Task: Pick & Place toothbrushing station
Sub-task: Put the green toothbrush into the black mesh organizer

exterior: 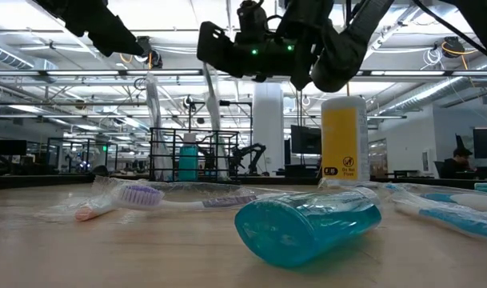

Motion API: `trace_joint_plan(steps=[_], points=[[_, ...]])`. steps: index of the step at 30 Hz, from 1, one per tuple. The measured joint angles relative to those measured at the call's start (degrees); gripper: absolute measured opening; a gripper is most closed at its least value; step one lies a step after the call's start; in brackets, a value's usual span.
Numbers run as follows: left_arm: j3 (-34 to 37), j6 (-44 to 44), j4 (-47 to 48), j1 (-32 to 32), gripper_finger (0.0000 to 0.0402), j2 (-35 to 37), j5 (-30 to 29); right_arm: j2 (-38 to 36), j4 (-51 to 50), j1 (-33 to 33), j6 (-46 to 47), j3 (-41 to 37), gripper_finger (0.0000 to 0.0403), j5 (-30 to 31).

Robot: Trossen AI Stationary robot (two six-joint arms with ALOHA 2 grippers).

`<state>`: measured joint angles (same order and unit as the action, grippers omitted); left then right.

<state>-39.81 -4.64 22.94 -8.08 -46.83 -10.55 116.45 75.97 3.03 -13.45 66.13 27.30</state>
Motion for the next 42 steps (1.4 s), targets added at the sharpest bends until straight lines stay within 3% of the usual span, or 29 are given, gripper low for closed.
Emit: trace_joint_plan(steps=[8, 28, 37, 42], points=[[0.0, -0.02, 0.02, 0.0, 0.0177, 0.02, -0.02, -1.23, -0.61, -0.52, -4.03, -0.03, 0.0006, 5.68], [0.0, -0.15, 0.02, 0.0, 0.0177, 0.01, -0.02, -1.39, -21.23, -0.85, 11.17, -0.04, 0.0024, 5.91], [0.0, -0.15, 0.04, 0.0, 0.0177, 0.01, 0.0, -1.39, -22.63, -1.91, 6.79, -0.04, 0.0024, 13.32], [0.0, -0.21, 0.82, 0.0, 0.0177, 0.02, 0.0, -1.39, -23.19, -3.3, 5.22, -0.04, 0.0045, 13.43]])
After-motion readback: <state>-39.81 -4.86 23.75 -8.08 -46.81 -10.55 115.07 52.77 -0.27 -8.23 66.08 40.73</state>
